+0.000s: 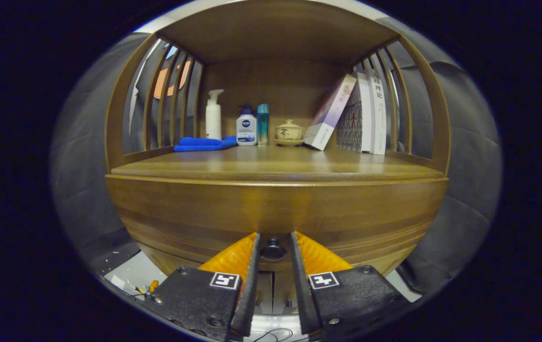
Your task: Pull open the drawer, take out the items inside it, and place them on the countertop above the cabinet.
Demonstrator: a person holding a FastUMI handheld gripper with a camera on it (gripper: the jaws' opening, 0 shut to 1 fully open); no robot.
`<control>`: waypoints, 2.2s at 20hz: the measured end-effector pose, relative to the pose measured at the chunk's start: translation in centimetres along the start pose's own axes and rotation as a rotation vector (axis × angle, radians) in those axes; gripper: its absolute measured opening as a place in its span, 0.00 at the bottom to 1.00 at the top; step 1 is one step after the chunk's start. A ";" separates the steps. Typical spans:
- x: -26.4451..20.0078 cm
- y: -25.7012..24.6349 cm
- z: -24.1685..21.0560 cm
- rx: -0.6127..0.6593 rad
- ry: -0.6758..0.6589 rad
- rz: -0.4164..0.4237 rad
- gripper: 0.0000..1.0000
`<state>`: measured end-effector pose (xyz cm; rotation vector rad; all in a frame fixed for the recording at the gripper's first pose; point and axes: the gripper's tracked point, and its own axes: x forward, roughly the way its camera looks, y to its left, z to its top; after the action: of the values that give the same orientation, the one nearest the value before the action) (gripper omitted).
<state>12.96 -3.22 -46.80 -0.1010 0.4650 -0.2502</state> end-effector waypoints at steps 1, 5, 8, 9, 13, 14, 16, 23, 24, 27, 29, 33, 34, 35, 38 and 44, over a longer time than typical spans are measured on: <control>-0.1 0.0 0.3 -0.003 -0.010 -0.010 0.35; 0.0 0.0 0.1 0.013 0.006 -0.008 0.27; 0.0 0.0 -0.1 0.014 0.015 0.004 0.23; 0.0 -0.1 -0.1 0.013 0.017 0.003 0.22; -1.7 -0.1 -0.7 0.018 0.016 -0.011 0.22; -2.2 -0.1 -0.8 0.021 0.016 -0.007 0.22; -3.0 -0.3 -1.1 0.023 0.019 0.004 0.22; -6.5 -0.5 -2.4 0.028 -0.009 0.041 0.22; -7.0 -0.5 -2.5 0.034 -0.003 0.045 0.22; -8.1 -0.7 -3.0 0.028 0.024 0.048 0.22; -9.0 -0.7 -3.3 0.033 0.031 0.054 0.22; -10.7 -0.8 -4.0 0.010 0.032 0.065 0.22; -11.3 -0.8 -4.2 0.010 0.036 0.071 0.22; -11.7 -0.8 -4.6 0.013 0.044 0.077 0.22; -12.9 -0.8 -5.4 0.021 0.056 0.094 0.22; -15.0 -0.9 -6.7 0.007 0.070 0.118 0.22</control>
<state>-3.30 -0.44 -46.18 -0.0583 0.5376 -0.1395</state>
